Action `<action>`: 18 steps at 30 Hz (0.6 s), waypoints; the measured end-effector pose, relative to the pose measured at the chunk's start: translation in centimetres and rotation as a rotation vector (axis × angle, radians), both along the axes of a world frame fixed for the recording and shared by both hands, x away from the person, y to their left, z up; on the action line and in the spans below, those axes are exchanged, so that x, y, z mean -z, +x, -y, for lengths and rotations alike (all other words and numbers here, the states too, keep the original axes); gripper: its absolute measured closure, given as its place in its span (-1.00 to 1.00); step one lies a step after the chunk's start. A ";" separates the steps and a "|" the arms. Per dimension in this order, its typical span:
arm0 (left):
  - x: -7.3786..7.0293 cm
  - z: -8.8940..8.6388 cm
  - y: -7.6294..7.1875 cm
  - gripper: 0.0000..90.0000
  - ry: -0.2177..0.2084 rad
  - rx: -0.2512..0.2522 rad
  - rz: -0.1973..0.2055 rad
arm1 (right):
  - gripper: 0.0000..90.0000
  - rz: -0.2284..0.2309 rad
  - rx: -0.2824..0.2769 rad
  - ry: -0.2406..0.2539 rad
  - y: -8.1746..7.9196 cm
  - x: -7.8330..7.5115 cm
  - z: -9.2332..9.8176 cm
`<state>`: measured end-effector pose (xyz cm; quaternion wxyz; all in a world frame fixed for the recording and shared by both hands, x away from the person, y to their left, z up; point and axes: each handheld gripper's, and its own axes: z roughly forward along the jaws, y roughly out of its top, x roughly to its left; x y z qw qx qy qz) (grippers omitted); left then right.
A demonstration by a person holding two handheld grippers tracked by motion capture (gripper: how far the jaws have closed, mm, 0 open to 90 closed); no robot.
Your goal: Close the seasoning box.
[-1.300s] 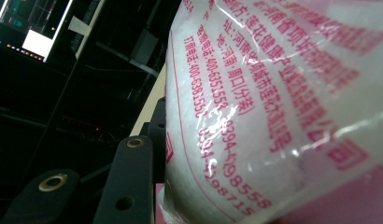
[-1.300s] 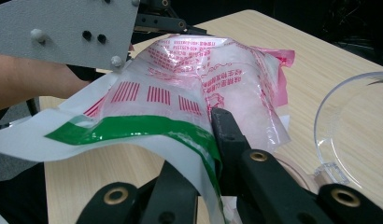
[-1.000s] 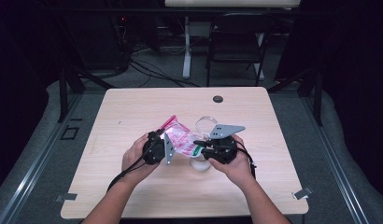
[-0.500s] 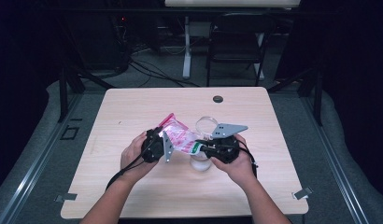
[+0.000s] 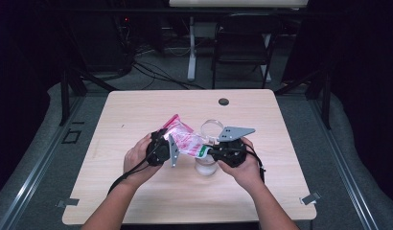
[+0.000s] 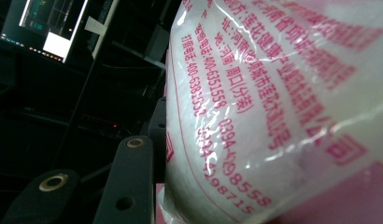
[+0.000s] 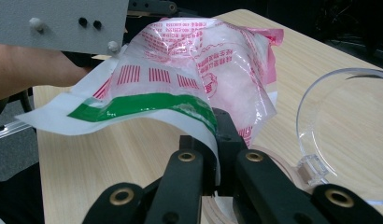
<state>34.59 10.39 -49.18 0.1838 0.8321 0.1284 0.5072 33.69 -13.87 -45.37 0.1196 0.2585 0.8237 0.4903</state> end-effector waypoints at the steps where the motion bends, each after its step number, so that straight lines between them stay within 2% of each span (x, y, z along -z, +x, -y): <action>1: 0.0 0.0 0.0 0.41 0.005 0.000 0.005 | 1.00 -0.001 0.001 0.003 0.0 0.0 0.0; 9: 0.1 0.1 -0.1 0.41 0.030 0.000 0.025 | 1.00 -0.015 0.002 0.000 0.2 0.3 0.1; 18: 0.2 0.3 -0.3 0.41 0.057 0.005 0.074 | 1.00 -0.024 -0.003 -0.008 0.3 0.4 0.3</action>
